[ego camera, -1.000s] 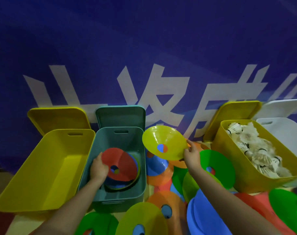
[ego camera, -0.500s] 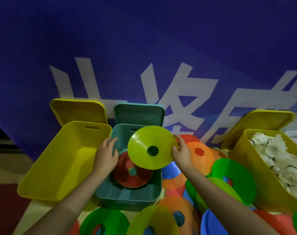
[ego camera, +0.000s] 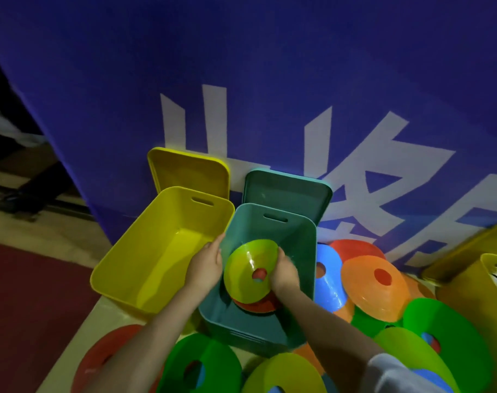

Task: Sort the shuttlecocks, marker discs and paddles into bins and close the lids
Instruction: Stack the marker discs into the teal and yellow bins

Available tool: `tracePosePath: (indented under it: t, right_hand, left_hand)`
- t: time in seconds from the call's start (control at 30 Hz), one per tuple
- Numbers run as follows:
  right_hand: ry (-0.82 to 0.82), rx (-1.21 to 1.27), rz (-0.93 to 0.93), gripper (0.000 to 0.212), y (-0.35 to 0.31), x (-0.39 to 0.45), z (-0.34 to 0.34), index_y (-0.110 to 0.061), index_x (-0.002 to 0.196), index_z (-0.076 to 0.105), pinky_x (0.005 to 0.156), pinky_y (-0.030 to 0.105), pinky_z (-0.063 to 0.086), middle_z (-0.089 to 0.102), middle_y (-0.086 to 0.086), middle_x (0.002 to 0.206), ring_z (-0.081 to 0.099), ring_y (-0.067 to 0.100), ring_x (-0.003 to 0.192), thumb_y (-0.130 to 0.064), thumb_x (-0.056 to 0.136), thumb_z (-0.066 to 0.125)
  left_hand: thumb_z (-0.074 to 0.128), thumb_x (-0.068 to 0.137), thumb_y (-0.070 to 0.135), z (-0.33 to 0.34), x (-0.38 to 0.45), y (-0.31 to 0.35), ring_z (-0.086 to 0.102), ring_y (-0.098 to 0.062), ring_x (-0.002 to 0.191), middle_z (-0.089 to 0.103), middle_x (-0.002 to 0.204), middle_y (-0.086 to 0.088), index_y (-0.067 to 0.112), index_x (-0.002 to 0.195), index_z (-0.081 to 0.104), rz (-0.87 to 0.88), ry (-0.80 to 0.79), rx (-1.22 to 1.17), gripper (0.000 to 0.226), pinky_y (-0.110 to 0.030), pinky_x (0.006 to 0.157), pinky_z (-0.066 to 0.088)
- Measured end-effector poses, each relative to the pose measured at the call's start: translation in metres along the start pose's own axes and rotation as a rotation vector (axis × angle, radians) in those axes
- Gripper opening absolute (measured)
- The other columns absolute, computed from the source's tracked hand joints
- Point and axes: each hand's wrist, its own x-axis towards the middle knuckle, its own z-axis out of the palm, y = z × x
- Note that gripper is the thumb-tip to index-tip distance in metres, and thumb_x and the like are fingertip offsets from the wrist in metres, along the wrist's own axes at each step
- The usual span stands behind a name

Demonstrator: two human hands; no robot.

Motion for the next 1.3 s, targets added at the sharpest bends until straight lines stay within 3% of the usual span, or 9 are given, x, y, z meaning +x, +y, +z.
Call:
tracePosePath:
  t: [0.1, 0.23, 0.37, 0.5, 0.6, 0.83, 0.97, 1.1, 1.3]
  right_hand:
    - [-0.062, 0.029, 0.111, 0.055, 0.017, 0.002, 0.019, -0.015, 0.147, 0.027, 0.105, 0.038, 0.037, 0.047, 0.016, 0.139, 0.048, 0.032, 0.124, -0.018, 0.095, 0.047]
    - [-0.028, -0.122, 0.213, 0.068, 0.025, 0.006, 0.018, -0.003, 0.147, 0.02, 0.113, 0.038, 0.025, 0.032, 0.021, 0.145, 0.029, 0.036, 0.136, -0.01, 0.087, 0.05]
    - [-0.006, -0.072, 0.045, 0.062, 0.01, -0.001, -0.001, -0.002, 0.146, 0.026, 0.111, 0.035, 0.025, 0.033, 0.022, 0.144, 0.032, 0.035, 0.135, -0.014, 0.09, 0.051]
    - [0.07, 0.122, -0.298, 0.046, 0.006, -0.036, -0.03, -0.006, 0.135, 0.048, 0.103, 0.032, 0.038, 0.052, 0.016, 0.13, 0.052, 0.027, 0.119, -0.008, 0.09, 0.054]
    - [0.206, 0.312, -0.36, 0.033, 0.027, -0.063, -0.06, -0.011, 0.121, 0.061, 0.094, 0.025, 0.045, 0.063, 0.005, 0.116, 0.059, 0.014, 0.104, -0.008, 0.09, 0.054]
    - [0.473, 0.483, -0.187, 0.026, 0.13, -0.09, -0.112, -0.012, 0.11, 0.062, 0.079, 0.038, 0.052, 0.065, 0.005, 0.101, 0.064, 0.022, 0.093, -0.003, 0.091, 0.047]
    - [0.432, 0.392, -0.059, 0.027, 0.185, -0.097, -0.115, -0.01, 0.113, 0.063, 0.066, 0.037, 0.047, 0.066, 0.011, 0.094, 0.062, 0.03, 0.08, -0.002, 0.091, 0.048]
    - [0.384, 0.334, 0.015, 0.031, 0.224, -0.1, -0.117, -0.009, 0.112, 0.065, 0.064, 0.031, 0.04, 0.065, 0.011, 0.09, 0.055, 0.023, 0.071, -0.017, 0.086, 0.048]
    - [0.296, 0.268, 0.046, 0.027, 0.257, -0.103, -0.134, -0.008, 0.114, 0.063, 0.068, 0.028, 0.038, 0.067, 0.014, 0.104, 0.056, 0.021, 0.079, -0.005, 0.092, 0.049]
  left_hand:
    - [0.041, 0.099, 0.015, 0.001, 0.0, 0.001, 0.06, -0.027, 0.106, 0.059, 0.127, -0.011, 0.023, 0.144, 0.038, -0.001, 0.015, -0.009, 0.046, -0.039, 0.085, 0.051]
    - [0.042, 0.099, 0.017, 0.003, 0.002, 0.002, 0.06, -0.024, 0.106, 0.058, 0.128, -0.008, 0.025, 0.144, 0.039, -0.018, 0.015, -0.012, 0.045, -0.036, 0.084, 0.051]
    - [0.044, 0.097, 0.013, 0.002, 0.001, 0.006, 0.057, -0.027, 0.107, 0.057, 0.124, -0.01, 0.019, 0.141, 0.044, 0.011, 0.023, 0.012, 0.044, -0.039, 0.087, 0.049]
    - [0.053, 0.089, 0.004, -0.005, -0.004, 0.009, 0.052, -0.032, 0.109, 0.057, 0.118, -0.013, 0.01, 0.128, 0.058, 0.126, 0.095, 0.108, 0.039, -0.041, 0.093, 0.044]
    - [0.055, 0.09, 0.006, -0.011, -0.02, 0.027, 0.052, -0.032, 0.107, 0.058, 0.114, -0.012, 0.011, 0.121, 0.062, 0.167, 0.13, 0.049, 0.033, -0.041, 0.091, 0.043]
    - [0.052, 0.095, 0.014, -0.007, -0.102, 0.079, 0.053, -0.006, 0.068, 0.051, 0.092, 0.011, 0.025, 0.109, 0.064, 0.239, 0.077, -0.197, 0.022, -0.023, 0.06, 0.043]
    - [0.05, 0.095, 0.017, 0.014, -0.16, 0.071, 0.055, -0.004, 0.072, 0.051, 0.094, 0.017, 0.029, 0.099, 0.062, 0.215, 0.019, -0.264, 0.017, -0.017, 0.06, 0.042]
    - [0.052, 0.091, 0.025, 0.046, -0.209, 0.044, 0.055, -0.007, 0.093, 0.052, 0.099, 0.01, 0.024, 0.105, 0.061, 0.095, 0.036, -0.128, 0.016, -0.026, 0.076, 0.045]
    - [0.057, 0.092, 0.017, 0.086, -0.237, 0.03, 0.057, -0.031, 0.109, 0.059, 0.124, -0.01, 0.015, 0.134, 0.048, -0.296, -0.143, -0.061, 0.042, -0.038, 0.081, 0.047]
